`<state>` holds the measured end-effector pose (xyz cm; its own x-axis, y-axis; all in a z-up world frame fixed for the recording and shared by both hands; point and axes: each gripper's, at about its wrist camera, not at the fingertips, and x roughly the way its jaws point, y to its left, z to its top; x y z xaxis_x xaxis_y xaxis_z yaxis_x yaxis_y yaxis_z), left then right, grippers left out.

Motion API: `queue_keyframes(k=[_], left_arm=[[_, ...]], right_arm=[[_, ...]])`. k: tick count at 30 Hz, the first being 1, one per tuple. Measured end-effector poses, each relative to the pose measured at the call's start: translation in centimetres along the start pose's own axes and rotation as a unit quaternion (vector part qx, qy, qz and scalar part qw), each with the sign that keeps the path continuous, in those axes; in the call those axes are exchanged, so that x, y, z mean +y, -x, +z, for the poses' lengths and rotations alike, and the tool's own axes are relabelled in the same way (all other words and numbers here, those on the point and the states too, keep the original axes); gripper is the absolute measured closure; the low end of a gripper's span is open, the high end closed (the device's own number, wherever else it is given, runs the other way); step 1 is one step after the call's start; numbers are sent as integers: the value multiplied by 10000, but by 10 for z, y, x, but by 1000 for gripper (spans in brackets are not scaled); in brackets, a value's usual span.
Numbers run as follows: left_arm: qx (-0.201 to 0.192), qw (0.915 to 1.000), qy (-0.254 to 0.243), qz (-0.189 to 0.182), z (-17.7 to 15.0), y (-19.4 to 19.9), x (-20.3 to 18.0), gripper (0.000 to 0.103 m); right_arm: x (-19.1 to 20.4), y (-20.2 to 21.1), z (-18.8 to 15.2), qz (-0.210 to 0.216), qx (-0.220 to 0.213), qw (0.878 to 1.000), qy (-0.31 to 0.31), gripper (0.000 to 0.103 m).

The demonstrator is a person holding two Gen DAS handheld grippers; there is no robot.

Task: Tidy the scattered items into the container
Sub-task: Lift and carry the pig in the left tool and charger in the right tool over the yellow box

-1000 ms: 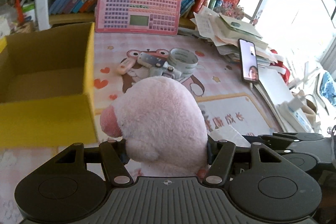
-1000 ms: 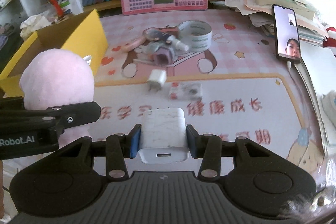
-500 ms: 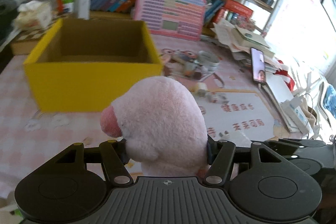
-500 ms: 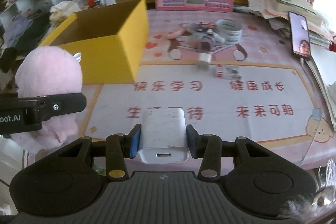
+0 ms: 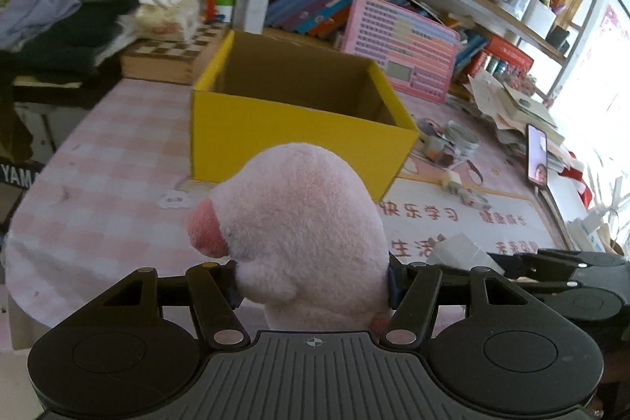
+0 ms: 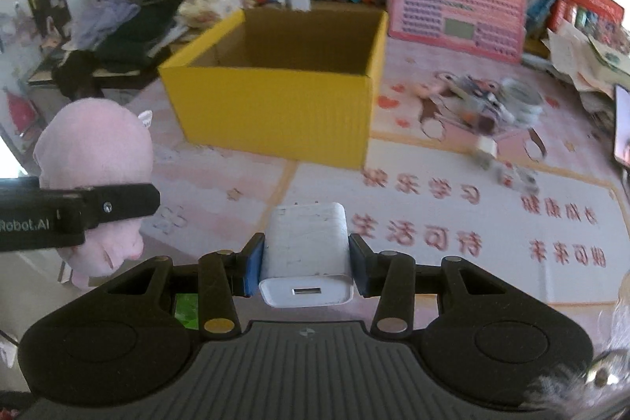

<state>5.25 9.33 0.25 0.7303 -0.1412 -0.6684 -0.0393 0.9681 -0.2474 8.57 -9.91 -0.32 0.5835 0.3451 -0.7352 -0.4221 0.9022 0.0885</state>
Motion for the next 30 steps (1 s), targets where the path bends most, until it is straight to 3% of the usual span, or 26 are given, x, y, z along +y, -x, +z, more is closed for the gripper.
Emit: queue_keyframes(k=[11,30], left_arm=[[-169,9997,87,147,4,10,25,41],[-367,9993,86,-62,36,-6,15,41]], right_arm=[[28,-5,15,144,-69,9991,390,61],[34,-3,55,250,-401,9962,725,61]])
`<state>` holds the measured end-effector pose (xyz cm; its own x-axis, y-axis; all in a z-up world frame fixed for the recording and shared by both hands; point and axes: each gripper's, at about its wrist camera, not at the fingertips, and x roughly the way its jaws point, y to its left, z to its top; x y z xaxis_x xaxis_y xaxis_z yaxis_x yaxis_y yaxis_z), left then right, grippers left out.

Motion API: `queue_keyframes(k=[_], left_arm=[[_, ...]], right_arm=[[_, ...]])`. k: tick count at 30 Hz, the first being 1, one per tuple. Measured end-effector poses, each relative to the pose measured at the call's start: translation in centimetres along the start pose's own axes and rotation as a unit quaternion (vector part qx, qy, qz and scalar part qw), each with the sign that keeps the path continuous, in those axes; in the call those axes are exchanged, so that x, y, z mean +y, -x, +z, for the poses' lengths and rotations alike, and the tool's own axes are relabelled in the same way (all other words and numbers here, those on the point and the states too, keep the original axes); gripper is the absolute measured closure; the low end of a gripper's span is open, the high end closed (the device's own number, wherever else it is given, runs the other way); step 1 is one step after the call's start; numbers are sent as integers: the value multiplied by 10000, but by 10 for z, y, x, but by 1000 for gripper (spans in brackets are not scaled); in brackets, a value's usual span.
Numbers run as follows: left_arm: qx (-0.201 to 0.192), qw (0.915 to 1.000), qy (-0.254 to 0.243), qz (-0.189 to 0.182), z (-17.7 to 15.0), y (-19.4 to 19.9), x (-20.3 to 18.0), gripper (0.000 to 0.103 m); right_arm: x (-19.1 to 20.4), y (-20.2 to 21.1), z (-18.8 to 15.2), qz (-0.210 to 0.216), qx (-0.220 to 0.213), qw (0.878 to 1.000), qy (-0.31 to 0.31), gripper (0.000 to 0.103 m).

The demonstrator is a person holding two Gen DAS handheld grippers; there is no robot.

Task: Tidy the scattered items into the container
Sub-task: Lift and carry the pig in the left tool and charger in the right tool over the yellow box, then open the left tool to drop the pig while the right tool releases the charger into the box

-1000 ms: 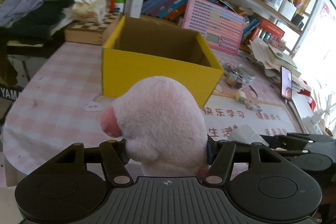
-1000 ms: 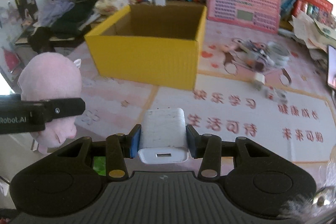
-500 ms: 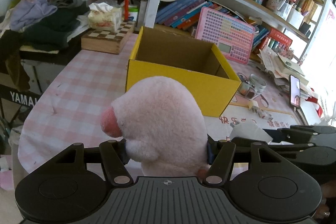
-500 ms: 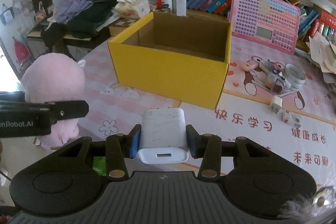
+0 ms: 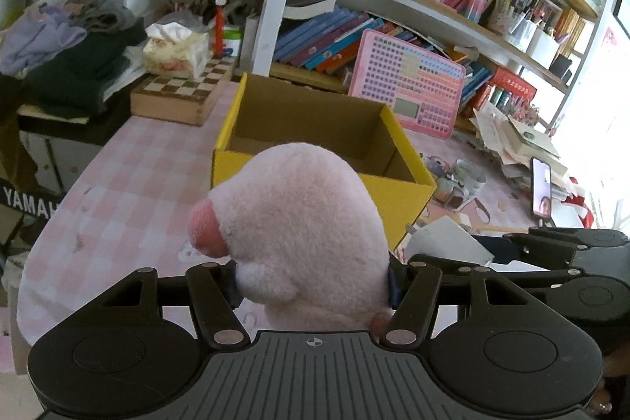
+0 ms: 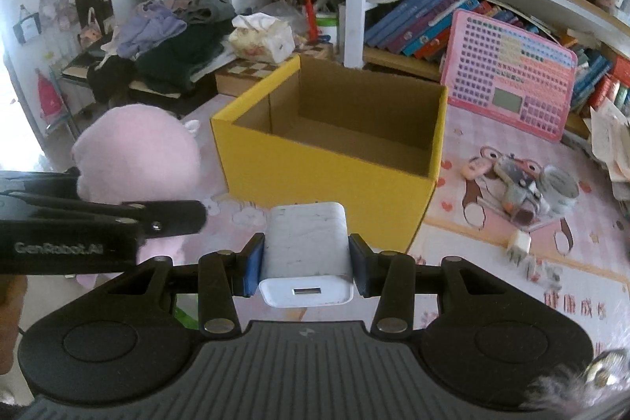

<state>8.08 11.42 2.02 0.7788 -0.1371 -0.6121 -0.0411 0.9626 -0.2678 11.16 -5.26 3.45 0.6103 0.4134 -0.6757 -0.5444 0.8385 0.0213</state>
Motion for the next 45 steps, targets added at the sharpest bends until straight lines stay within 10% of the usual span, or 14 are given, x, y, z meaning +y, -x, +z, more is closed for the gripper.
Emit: queue_keyframes(k=[18,27,45], left_arm=[[-145,9974,-691,140,91,-67,-5,41],[595,9902,-1188,432,110,-140,-4,40],[2150,9329,-2842,520,105,-249,-18,38]], right_arm=[[-63,-56,82,38,-299,9994,179,61],[-82,-126,116,148,144,9987,464,61],[-107,-277,166,209,1874,9805,549,61]])
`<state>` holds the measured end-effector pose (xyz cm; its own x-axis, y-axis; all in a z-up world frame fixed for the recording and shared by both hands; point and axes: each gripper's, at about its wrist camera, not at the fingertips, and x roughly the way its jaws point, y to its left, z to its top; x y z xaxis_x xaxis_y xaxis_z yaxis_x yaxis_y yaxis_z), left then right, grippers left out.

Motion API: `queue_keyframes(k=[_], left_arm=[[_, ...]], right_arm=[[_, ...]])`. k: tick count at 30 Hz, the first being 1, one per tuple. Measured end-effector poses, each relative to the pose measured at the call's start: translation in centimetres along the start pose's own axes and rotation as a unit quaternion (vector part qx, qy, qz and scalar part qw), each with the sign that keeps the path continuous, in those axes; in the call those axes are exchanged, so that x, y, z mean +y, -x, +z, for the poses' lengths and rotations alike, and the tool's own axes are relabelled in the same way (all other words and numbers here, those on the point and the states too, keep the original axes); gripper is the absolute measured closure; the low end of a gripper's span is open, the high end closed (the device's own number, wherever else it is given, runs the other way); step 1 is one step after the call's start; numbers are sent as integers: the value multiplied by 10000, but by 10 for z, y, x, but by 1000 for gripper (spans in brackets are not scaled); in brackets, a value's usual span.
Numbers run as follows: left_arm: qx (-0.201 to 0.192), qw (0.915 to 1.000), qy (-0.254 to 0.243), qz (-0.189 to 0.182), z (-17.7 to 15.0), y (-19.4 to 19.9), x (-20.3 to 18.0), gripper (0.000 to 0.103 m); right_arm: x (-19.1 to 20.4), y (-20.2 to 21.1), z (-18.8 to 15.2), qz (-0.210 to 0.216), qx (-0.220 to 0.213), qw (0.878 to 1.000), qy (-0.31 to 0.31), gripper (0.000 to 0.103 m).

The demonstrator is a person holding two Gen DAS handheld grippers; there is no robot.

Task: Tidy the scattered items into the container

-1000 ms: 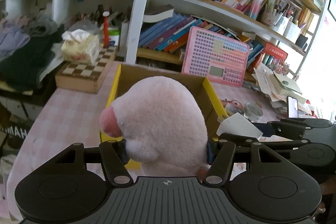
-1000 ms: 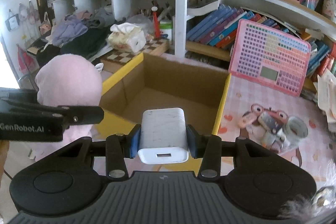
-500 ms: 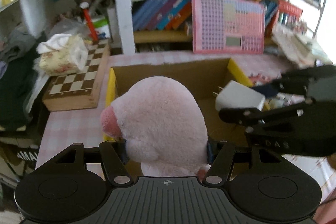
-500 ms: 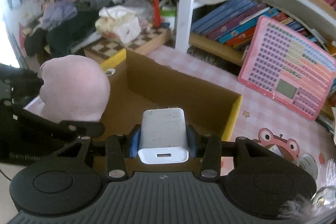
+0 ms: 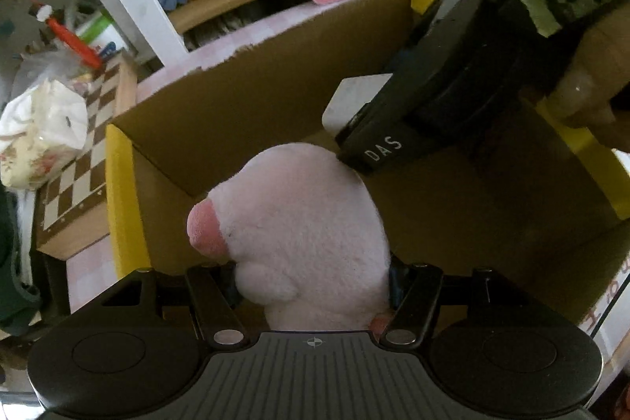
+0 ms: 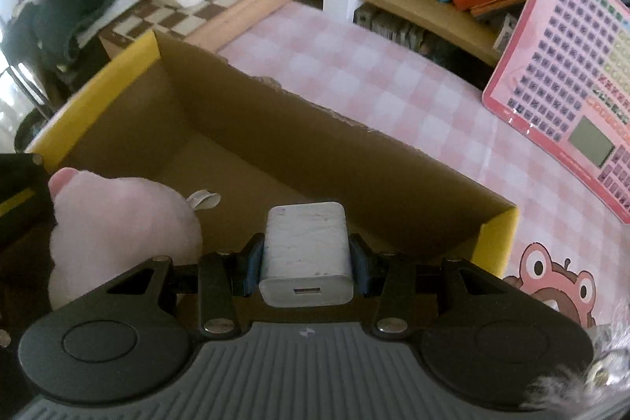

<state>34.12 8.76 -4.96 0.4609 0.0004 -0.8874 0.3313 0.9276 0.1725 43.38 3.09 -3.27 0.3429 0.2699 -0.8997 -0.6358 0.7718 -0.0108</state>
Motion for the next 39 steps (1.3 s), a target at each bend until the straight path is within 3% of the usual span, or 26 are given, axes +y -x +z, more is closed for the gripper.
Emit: queue_keyframes(k=[7,13,18,28,39], left_arm=[[114,9999,-33,-19,1,-4,3,34],[50,10000,-18,-5,1,-1,2,30],[-186,9995,55,239,3,9,1,13],[-622,9971,261,350,-5,47,2,13],[-1248,9901,481,419,-32,107,-13,13]], right_arm=[[1,-15,1,-8,270,9996,-43,61],[0,-14,-1,-153,234,9995,-135,60],[0,1,0,-24,10,9998,-185,51],[8,40,-4,-23,-619,9979,-205,50],[36,92,-35,-28,-1066,9941,-186,50]])
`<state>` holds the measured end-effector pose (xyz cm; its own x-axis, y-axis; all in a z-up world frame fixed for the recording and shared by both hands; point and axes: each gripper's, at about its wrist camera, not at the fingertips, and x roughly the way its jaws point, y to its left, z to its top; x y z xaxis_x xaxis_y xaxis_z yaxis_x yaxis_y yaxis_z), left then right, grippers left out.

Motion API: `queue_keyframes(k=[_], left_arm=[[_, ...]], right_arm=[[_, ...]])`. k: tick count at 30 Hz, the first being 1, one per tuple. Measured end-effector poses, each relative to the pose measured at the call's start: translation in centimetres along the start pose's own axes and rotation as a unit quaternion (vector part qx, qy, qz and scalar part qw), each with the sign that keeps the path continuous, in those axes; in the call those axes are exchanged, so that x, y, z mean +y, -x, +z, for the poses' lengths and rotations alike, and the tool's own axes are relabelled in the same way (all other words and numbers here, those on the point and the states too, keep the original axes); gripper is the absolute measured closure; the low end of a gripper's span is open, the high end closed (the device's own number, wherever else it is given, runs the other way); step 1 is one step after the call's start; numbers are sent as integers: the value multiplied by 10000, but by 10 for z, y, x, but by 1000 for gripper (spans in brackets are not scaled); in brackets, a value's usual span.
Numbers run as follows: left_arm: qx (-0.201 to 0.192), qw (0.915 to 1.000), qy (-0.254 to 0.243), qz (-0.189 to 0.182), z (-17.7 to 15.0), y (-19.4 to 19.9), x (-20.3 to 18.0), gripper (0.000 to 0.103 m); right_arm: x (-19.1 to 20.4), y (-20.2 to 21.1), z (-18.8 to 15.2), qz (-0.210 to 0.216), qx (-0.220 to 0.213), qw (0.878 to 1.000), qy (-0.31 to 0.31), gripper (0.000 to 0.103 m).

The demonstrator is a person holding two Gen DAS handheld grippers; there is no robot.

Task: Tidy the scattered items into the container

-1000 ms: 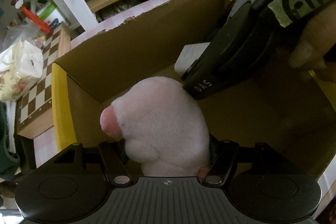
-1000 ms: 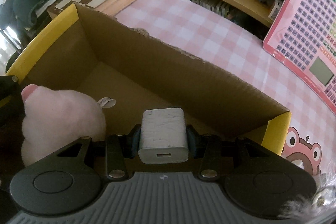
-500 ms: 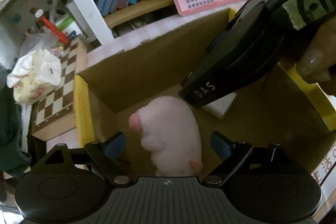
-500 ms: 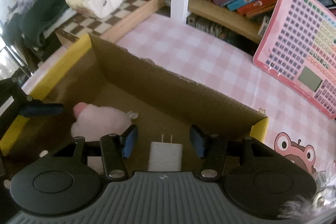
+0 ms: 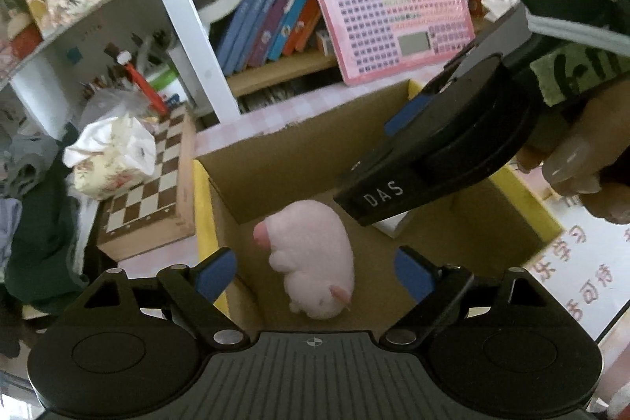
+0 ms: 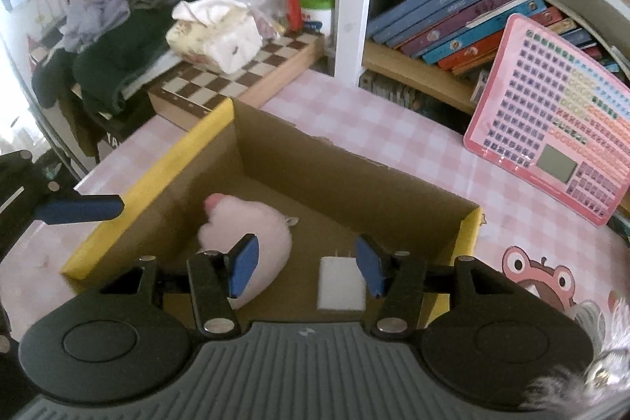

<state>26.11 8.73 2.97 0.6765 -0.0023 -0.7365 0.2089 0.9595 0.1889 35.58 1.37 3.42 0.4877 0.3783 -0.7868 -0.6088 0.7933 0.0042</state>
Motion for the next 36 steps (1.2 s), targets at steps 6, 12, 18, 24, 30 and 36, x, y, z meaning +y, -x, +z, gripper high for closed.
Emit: queue_keyframes(k=[6,12,18,24,30,36], left_arm=[[-353,9994,39,28,-19,45,-6,13],[-558,9982,196,-30,-48,82,-8,13],[-642,9970,418,60,-73,107,-15,13],[-745,9948,678,140,-98,125,-23,9],[-622,9933,953,186,-120,129,-27,9],[-573,9919,1118,164,-139,136,-34,9]], right_arm=[[13,44,-22,-185,-372,9991,-12,50],[27,88,-53,-262,-668,9974,-40,50],[37,113,-82,-306,-800,9962,-177,50],[53,133,-117,-367,-1004,9941,-181,50],[66,145,-150,-411,-1070,9933,-152,50],[72,150,-182,-415,-1021,9929,-444,49]])
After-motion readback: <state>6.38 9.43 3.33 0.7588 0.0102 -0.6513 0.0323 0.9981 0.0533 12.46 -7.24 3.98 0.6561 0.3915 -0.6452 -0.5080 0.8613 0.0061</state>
